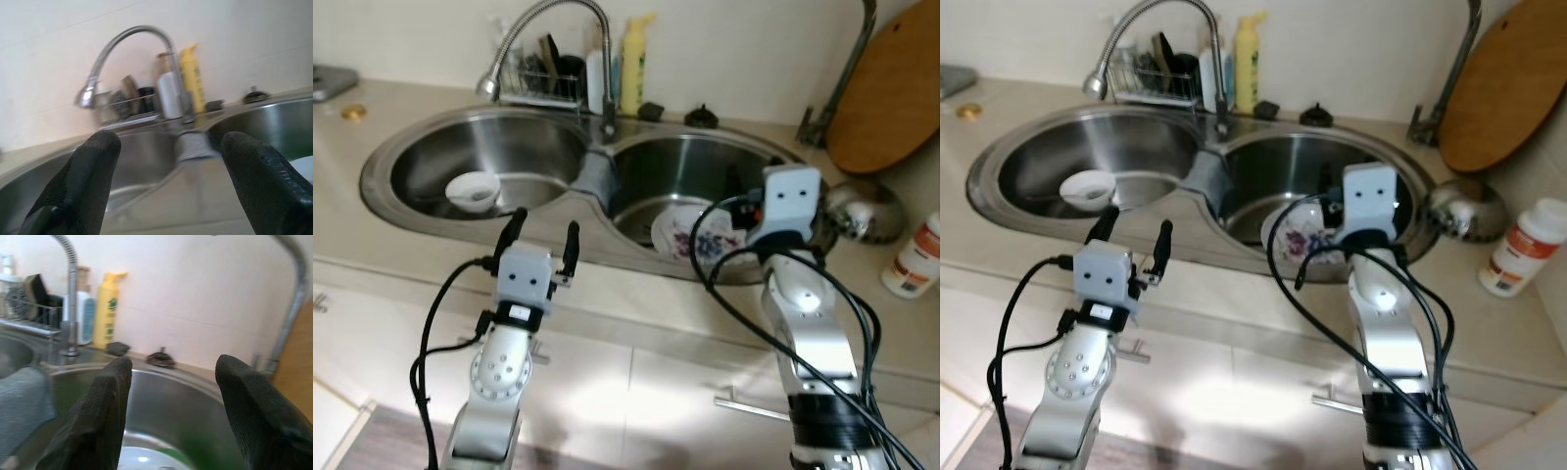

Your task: Kitchen organization

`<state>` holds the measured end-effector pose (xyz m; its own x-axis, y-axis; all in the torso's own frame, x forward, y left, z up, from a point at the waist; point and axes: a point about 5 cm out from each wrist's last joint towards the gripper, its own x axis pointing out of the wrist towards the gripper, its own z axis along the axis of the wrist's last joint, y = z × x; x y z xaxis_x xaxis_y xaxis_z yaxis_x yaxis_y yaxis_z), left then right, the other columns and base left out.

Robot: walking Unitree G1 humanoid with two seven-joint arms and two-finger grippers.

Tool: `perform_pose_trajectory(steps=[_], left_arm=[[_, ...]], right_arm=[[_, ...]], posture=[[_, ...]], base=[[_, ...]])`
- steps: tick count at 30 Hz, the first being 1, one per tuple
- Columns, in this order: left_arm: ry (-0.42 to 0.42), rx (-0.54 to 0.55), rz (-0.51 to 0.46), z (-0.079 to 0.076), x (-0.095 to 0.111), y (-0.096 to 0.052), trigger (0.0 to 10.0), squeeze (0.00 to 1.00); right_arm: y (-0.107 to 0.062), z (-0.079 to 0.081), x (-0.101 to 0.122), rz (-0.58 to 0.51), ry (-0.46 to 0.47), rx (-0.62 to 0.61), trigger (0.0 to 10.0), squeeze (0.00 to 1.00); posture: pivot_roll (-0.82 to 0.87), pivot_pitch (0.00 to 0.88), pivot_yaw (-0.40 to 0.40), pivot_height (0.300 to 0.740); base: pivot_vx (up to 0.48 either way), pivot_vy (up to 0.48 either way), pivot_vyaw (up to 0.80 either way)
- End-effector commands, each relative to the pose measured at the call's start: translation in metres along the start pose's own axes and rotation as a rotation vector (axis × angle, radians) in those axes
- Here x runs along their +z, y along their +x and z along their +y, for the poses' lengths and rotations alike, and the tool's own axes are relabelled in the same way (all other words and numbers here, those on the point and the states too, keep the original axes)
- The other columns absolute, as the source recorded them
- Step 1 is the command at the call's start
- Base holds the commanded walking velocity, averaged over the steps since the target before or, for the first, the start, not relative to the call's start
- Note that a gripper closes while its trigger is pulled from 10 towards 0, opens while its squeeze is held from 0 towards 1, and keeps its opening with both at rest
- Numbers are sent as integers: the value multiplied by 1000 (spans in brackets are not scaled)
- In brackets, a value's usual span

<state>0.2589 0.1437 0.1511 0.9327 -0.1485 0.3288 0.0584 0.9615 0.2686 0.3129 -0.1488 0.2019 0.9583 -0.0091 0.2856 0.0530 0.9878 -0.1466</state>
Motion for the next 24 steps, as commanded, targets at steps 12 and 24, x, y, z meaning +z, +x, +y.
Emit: perform_pose_trajectory(steps=[12, 24], left_arm=[[4, -7, 1, 2, 1, 2, 10000, 0], [4, -14, 5, 2, 1, 2, 10000, 0]], right_arm=[[-14, 13, 1, -1, -16, 43, 10000, 0], [-22, 10, -4, 14, -47, 29, 10000, 0]], posture=[[95, 0, -39, 740], [91, 0, -34, 740]], base=[[0, 480, 0], [0, 480, 0]])
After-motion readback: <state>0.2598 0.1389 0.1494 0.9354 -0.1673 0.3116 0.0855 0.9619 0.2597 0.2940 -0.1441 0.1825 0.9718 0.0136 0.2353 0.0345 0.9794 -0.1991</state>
